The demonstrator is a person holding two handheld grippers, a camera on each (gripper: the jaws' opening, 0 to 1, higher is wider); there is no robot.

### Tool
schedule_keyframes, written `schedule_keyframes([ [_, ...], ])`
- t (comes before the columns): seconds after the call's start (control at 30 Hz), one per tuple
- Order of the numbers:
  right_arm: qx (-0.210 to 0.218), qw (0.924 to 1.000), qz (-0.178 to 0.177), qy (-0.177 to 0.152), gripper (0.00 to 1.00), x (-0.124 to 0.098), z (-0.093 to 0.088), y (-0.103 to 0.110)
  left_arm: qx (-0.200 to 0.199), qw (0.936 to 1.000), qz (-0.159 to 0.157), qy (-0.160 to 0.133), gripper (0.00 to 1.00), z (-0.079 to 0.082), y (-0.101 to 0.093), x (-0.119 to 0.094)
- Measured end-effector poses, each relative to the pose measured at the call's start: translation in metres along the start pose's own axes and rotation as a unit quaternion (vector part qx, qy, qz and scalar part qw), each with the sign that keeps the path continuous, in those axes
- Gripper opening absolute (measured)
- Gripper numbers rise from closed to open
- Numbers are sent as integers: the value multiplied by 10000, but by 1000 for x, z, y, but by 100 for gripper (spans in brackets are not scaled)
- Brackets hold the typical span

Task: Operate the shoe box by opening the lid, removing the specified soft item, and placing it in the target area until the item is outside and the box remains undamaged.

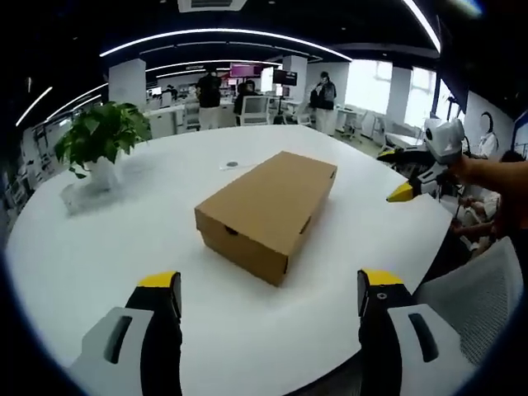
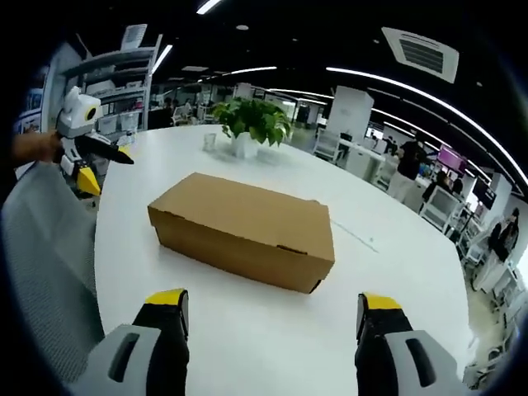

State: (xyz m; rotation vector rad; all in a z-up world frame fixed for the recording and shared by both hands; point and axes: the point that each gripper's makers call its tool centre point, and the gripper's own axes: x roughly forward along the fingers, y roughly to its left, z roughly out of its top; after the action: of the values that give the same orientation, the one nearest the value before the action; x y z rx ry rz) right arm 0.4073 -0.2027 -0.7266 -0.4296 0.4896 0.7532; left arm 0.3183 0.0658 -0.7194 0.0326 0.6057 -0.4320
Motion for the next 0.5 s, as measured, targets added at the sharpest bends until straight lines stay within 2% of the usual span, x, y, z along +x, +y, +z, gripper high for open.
schedule_keyframes([
  [0.33, -184, 9996, 227, -21, 83, 28, 9, -20, -36, 9999, -45, 105, 88, 1, -9, 23],
  [0.5, -205, 9992, 355, 33, 79, 41, 7, -29, -16, 9998, -7, 192, 82, 0, -11, 38],
])
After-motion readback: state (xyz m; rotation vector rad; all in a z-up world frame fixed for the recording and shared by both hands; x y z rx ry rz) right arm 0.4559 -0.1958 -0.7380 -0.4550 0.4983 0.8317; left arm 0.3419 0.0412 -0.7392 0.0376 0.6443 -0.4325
